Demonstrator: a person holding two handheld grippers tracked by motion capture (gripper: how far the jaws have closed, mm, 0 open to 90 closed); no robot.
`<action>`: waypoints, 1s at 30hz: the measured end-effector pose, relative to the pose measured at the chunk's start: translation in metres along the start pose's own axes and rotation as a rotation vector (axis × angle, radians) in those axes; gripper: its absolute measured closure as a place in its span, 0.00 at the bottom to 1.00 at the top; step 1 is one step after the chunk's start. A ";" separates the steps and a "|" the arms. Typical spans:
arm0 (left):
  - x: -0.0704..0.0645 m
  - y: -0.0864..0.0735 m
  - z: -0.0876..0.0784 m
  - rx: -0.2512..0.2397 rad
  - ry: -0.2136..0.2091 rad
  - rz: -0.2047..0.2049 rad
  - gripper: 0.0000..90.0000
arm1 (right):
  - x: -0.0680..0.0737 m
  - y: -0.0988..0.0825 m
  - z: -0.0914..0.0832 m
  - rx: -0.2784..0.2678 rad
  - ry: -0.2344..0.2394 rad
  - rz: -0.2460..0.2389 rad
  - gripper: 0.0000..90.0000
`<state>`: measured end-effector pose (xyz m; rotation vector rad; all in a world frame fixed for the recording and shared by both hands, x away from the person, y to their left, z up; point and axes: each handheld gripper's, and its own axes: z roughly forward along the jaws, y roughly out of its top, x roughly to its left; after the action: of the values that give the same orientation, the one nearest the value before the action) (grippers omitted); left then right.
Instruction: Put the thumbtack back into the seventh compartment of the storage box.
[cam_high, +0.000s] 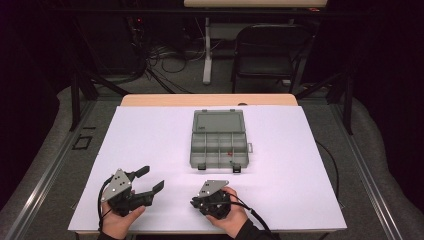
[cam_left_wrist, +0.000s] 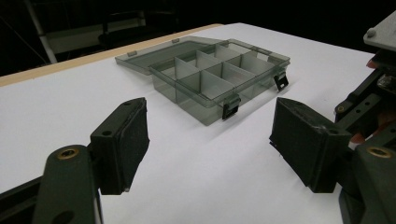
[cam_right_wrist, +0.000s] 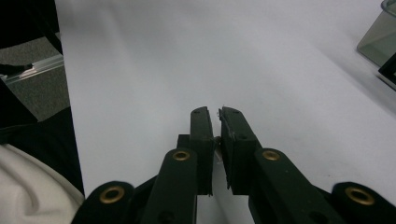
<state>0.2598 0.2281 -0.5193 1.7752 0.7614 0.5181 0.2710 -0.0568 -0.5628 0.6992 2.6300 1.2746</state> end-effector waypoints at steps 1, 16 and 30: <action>0.000 0.000 0.000 0.001 0.004 0.000 0.30 | 0.000 0.000 -0.001 -0.004 -0.001 0.002 0.93; 0.000 0.000 0.001 0.000 0.007 -0.003 0.30 | -0.003 0.011 -0.028 -0.084 -0.004 0.026 0.93; 0.000 0.000 0.001 -0.001 0.010 -0.004 0.30 | -0.020 0.016 -0.055 -0.151 -0.060 0.068 0.93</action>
<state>0.2604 0.2279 -0.5195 1.7711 0.7712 0.5257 0.2768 -0.0965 -0.5171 0.7946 2.4513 1.4298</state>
